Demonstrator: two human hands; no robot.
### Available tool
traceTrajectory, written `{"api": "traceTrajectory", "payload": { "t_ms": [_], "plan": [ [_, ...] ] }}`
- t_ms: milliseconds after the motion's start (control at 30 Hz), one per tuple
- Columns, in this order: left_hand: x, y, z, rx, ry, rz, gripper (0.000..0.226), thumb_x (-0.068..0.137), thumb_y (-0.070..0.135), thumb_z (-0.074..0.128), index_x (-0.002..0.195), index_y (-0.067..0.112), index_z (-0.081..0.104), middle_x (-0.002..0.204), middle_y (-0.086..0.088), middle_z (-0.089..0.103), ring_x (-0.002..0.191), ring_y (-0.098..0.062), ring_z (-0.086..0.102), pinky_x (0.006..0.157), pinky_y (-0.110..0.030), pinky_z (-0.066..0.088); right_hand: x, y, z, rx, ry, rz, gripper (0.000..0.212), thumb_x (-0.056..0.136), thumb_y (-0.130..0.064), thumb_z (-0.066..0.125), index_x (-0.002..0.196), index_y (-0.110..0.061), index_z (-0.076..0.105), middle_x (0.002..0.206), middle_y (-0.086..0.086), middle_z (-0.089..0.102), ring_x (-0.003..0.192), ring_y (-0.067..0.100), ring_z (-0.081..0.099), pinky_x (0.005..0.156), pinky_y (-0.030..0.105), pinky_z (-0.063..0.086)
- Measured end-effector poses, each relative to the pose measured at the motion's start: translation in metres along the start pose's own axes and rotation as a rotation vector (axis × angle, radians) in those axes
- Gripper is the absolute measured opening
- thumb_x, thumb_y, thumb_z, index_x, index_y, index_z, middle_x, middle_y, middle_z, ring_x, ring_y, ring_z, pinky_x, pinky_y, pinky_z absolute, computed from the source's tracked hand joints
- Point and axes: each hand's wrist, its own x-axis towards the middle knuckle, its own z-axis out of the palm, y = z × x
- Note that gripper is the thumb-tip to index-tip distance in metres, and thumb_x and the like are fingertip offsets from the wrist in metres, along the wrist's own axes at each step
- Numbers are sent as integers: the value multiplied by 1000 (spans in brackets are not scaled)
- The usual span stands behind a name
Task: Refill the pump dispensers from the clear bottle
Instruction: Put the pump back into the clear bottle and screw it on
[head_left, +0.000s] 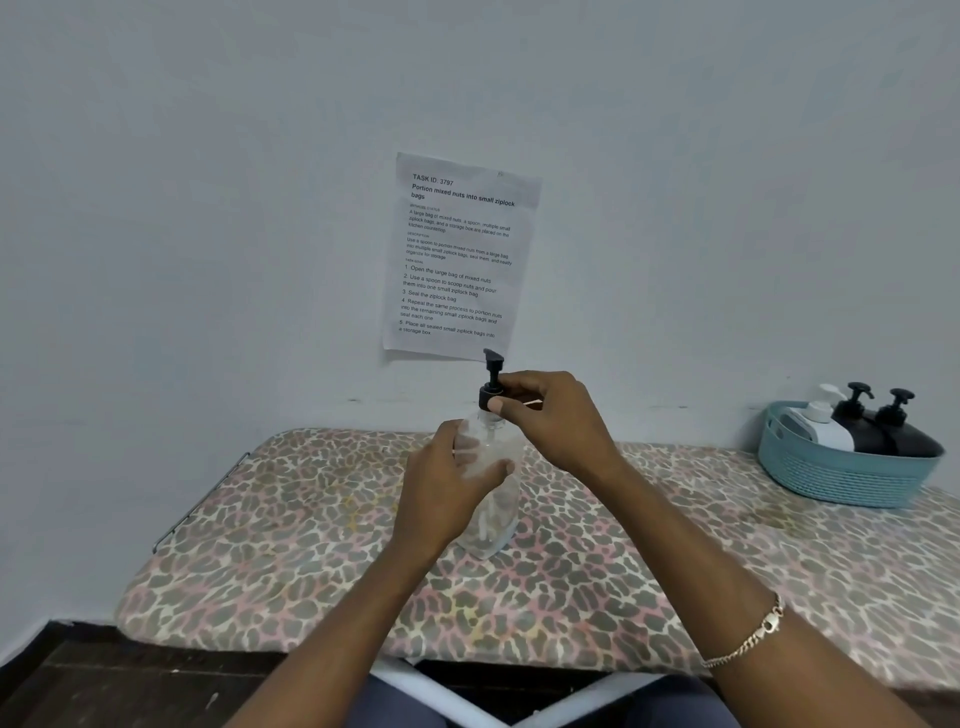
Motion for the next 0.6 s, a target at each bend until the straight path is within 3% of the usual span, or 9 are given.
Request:
{"api": "traceTrajectory", "payload": {
  "t_ms": [200,300,433,533,600],
  "plan": [
    [2,-4,-2,18,-23,17,68,79,55,85,135,26,60,115,12,69,104,1,67,88,-29,59,5,5,1,30,-46,28,37,84,-32,86,118,-25,76,106,-14,74,95,-2,69,81,15,47],
    [2,-5,-2,17,-24,19,63,80,54,84,134,29,60,115,13,70,105,2,67,88,-29,59,6,6,10,44,24,61,31,75,-35,92,94,-22,70,86,-7,65,71,7,58,64,13,42],
    [1,-3,-3,21,-31,35,68,82,52,84,139,28,57,115,9,72,102,2,66,84,-17,52,5,7,24,0,103,53,59,71,-48,93,85,-9,50,76,-2,50,63,10,40,55,19,35],
    [1,-4,-3,25,-25,43,70,81,54,83,141,28,57,118,10,71,103,1,67,83,-15,50,5,6,18,7,38,86,54,73,-55,89,92,-18,56,90,-8,58,74,8,53,67,21,42],
    [2,-6,-3,29,-21,49,73,80,57,83,141,25,57,119,11,71,105,0,68,86,-20,55,8,8,7,136,-88,102,43,81,-42,87,114,-23,66,112,-10,70,100,7,67,88,29,52]
  ]
}}
